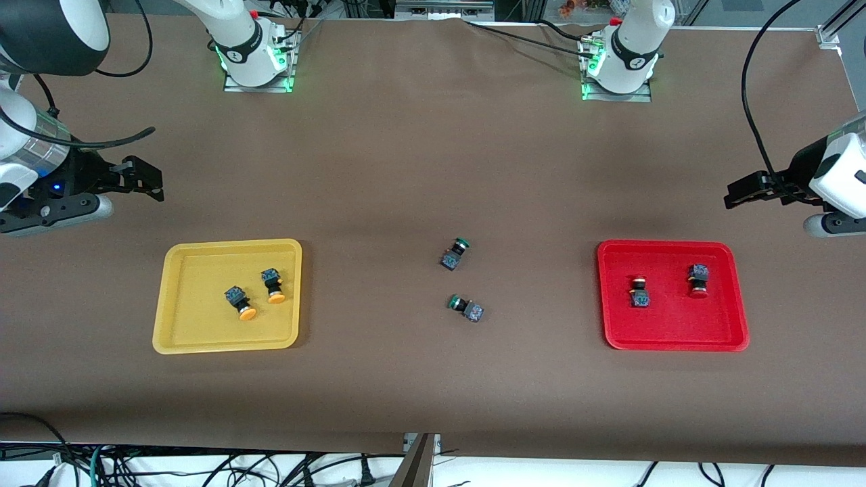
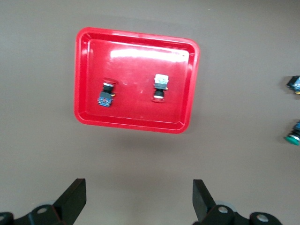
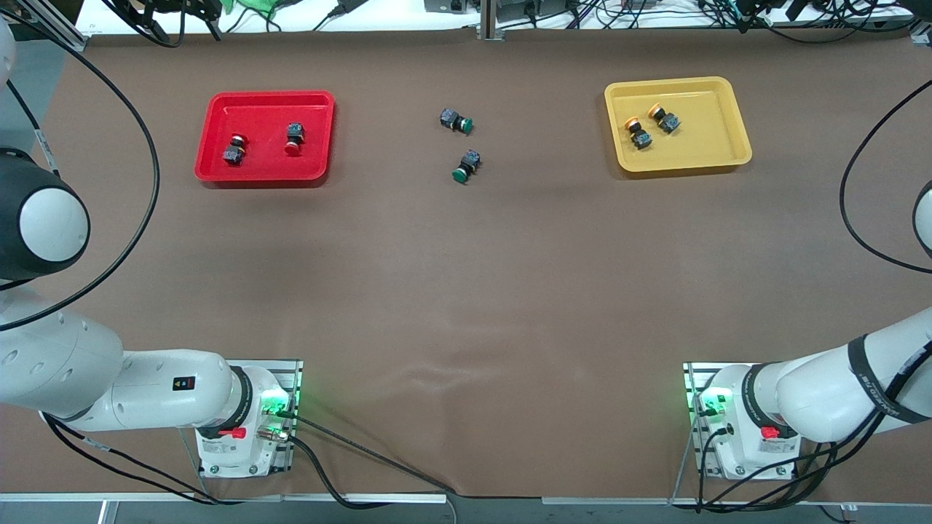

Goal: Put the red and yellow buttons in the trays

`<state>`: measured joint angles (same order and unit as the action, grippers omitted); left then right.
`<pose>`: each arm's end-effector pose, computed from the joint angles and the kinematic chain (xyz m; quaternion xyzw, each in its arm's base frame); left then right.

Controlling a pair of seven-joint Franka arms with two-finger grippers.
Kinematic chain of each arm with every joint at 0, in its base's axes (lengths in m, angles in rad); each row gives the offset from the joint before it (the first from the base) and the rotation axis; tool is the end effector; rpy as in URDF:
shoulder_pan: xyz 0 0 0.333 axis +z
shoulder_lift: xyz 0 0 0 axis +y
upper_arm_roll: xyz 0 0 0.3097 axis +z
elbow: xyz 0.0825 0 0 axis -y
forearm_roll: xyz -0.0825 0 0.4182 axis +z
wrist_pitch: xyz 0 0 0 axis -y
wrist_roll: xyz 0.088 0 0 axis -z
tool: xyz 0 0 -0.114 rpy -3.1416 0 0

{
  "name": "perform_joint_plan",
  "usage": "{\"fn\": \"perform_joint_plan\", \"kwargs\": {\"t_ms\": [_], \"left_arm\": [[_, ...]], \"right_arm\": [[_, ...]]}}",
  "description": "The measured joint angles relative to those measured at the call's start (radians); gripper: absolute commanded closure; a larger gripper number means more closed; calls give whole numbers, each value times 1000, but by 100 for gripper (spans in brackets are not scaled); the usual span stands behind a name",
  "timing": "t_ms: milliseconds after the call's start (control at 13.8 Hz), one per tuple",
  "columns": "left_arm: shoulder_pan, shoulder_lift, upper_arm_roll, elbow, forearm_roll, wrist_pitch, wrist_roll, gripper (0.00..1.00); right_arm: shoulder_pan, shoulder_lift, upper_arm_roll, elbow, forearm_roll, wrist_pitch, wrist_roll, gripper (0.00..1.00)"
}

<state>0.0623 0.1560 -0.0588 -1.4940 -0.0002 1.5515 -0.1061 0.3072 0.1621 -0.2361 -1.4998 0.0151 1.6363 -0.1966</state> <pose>0.6293 0.0046 0.5533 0.9973 0.0548 -0.0493 0.0022 0.6369 0.0574 0.5558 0.9908 0.1341 -0.0113 0.0107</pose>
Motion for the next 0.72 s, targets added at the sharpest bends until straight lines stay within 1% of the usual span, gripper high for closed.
{"fn": "perform_joint_plan", "kwargs": {"t_ms": [507,725], "left_arm": [[-4,0,-7,2,3,0,0,0],[-6,0,-8,22,3,0,0,0]], "right_arm": [[1,0,0,0,0,0,0,0],[1,0,0,0,0,-1,0,0]]}}
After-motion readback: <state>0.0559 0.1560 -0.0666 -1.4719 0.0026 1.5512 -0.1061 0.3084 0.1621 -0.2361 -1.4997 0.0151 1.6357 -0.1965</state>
